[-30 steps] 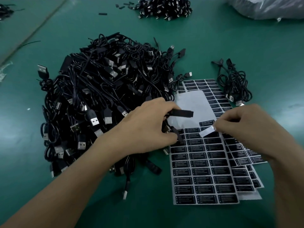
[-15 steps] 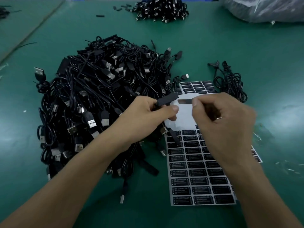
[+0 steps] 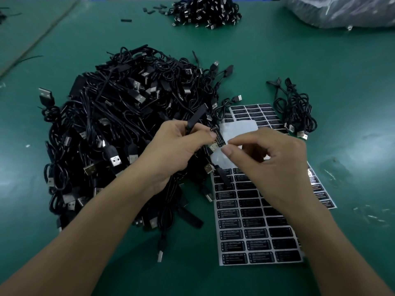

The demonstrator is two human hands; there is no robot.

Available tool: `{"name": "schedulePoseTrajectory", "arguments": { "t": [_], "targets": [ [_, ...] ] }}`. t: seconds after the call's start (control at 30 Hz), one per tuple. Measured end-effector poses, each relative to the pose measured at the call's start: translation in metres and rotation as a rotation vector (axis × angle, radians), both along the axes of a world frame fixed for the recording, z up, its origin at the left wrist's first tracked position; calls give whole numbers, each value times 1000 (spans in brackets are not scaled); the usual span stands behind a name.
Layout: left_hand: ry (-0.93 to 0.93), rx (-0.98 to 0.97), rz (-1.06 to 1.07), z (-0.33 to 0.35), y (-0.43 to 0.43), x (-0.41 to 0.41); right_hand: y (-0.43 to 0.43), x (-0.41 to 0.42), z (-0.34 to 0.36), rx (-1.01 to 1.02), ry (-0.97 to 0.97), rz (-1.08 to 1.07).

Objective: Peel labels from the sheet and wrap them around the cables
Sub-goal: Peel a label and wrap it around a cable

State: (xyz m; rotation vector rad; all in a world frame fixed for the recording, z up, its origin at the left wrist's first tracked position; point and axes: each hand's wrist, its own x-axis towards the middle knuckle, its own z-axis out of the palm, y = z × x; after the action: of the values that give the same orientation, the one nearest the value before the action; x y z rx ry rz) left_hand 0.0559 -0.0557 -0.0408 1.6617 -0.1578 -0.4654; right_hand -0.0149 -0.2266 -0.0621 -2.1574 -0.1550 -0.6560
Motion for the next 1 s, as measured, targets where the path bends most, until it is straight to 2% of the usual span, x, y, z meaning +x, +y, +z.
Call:
{"name": "schedulePoseTrajectory", "arguments": {
  "t": [0.1,0.23,0.43,0.63,1.0],
  "targets": [
    [3,-13,3,0,0,-1,-2,1,1,204,126,-58],
    [-24,-34,-17,1,-1,-2,-3,3,2,317,271,-34],
    [-51,-20,-36,-2,-1,0,1,4,4,438,343,39],
    [-115,36,-191,-1,0,-3,5,3,5,529,328,30],
    [-158,122,-233,-2,-1,-5,2,2,8,371,320,15]
  ]
}}
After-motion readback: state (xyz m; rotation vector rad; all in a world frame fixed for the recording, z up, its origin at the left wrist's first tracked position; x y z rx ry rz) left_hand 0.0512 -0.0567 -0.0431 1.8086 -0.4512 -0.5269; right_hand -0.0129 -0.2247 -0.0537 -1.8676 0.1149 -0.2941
